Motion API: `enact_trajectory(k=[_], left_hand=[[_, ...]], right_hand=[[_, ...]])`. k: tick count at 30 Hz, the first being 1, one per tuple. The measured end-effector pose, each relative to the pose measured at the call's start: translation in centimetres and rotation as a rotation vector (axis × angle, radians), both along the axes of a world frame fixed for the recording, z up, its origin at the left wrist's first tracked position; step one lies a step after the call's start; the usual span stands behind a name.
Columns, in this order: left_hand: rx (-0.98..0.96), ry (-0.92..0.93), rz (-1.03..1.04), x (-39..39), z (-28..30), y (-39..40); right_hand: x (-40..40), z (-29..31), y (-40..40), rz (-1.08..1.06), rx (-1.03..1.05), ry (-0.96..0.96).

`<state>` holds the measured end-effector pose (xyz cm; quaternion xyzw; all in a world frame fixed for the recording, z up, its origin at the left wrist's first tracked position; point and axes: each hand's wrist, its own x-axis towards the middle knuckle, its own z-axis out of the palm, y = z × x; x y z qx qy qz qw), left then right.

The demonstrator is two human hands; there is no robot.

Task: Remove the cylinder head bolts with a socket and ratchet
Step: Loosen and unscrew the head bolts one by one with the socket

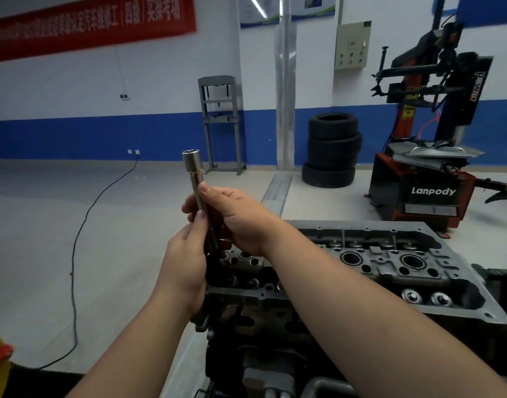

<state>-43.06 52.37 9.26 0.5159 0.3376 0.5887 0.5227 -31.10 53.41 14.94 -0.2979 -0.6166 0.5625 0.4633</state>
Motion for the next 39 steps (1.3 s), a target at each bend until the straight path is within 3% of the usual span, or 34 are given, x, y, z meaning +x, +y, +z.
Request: enact_trajectory(k=[5, 10, 16, 21, 28, 33, 39], left_hand=[[-0.046, -0.174, -0.010, 0.02, 0.20, -0.33], [-0.023, -0.142, 0.001, 0.35, 0.38, -0.32], [-0.024, -0.026, -0.053, 0.00, 0.33, -0.33], [-0.063, -0.177, -0.035, 0.03, 0.54, -0.51], [-0.058, -0.181, -0.021, 0.30, 0.80, -0.64], [-0.062, -0.071, -0.108, -0.05, 0.72, -0.70], [-0.095, -0.225, -0.021, -0.11, 0.46, -0.59]], right_hand=[[0.03, -0.05, -0.07, 0.035, -0.066, 0.035], [0.03, -0.53, 0.31, 0.035, -0.025, 0.115], [0.26, -0.43, 0.21, -0.003, 0.027, 0.073], [0.17, -0.20, -0.19, 0.033, -0.032, 0.025], [-0.01, -0.56, 0.23, -0.001, -0.005, 0.070], [0.17, -0.47, 0.34, -0.010, 0.008, 0.100], [0.15, -0.08, -0.29, 0.047, -0.008, 0.046]])
